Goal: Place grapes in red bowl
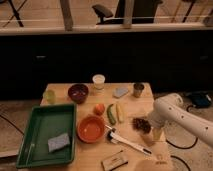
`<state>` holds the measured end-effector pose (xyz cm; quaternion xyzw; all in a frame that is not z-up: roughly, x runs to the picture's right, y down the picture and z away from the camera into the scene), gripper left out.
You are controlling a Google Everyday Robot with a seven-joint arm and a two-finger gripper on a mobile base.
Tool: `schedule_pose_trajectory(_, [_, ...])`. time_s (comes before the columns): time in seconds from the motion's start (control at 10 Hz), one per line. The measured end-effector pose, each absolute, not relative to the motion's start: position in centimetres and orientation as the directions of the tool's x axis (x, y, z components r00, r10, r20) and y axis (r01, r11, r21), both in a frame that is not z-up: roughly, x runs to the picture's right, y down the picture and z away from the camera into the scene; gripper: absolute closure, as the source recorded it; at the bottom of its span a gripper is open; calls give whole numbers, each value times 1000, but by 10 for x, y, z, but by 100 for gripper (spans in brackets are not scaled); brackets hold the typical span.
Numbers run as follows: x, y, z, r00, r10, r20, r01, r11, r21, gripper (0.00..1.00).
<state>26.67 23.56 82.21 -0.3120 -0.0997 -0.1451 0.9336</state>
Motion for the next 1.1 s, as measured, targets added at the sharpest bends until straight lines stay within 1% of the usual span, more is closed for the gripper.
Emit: schedule_pose_trajectory(1.1, [267, 236, 823, 932, -222, 286, 349, 761, -548, 20])
